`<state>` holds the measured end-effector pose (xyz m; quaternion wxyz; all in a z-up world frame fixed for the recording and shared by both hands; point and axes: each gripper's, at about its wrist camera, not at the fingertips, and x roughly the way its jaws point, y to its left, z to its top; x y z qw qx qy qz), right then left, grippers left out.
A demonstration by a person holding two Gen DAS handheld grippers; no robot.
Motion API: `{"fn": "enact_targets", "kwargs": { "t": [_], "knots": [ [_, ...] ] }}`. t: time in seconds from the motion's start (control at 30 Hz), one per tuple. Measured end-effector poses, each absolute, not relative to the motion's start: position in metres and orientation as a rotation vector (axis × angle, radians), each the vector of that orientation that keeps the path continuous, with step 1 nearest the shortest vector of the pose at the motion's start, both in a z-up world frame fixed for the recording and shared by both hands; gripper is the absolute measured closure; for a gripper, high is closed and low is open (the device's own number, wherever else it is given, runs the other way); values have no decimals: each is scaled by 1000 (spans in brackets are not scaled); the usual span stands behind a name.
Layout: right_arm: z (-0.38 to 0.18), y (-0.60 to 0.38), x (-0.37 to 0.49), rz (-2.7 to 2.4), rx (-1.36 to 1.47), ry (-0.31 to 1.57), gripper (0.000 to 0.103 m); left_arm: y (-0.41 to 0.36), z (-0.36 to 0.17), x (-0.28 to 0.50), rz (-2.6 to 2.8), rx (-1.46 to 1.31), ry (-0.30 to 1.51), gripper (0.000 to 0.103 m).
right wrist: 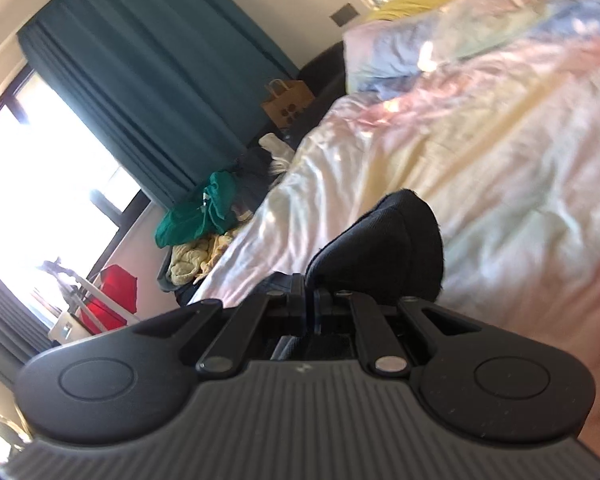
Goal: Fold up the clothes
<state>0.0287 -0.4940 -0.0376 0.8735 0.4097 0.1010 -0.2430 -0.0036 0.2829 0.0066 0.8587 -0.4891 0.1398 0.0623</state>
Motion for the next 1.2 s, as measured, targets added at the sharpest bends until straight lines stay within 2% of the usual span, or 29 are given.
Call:
{"fn": "enact_targets", "kwargs": {
  "t": [0.17,0.27,0.43,0.57,0.73,0.83,0.93,1.0,1.07,1.1,1.2],
  "knots": [
    [-10,-497,113,-506,808,213,96,268,49,116,183,-905,330,93],
    [-3,-498,177,-508,728,213,96,251,53,192,208,-821,316,93],
    [-26,-508,286,-532,692,298,96,233,26,319,261,-782,395,93],
    [-68,-511,344,-531,644,364,96,224,-25,389,331,-733,520,92],
    [-107,-518,369,-487,683,427,95,230,-68,422,336,-725,591,89],
    [-110,-523,363,-425,707,423,90,245,-76,427,273,-748,599,77],
    [-103,-528,345,-352,719,415,72,253,-68,410,191,-776,577,63],
    [-97,-530,320,-314,736,372,51,257,-60,388,159,-790,553,45],
    [-92,-530,292,-300,767,335,34,261,-52,362,145,-798,517,37],
    [-90,-530,278,-299,791,321,31,264,-51,346,140,-817,514,35],
    [-96,-531,234,-262,914,340,31,272,-54,298,124,-903,515,27]
  ]
}}
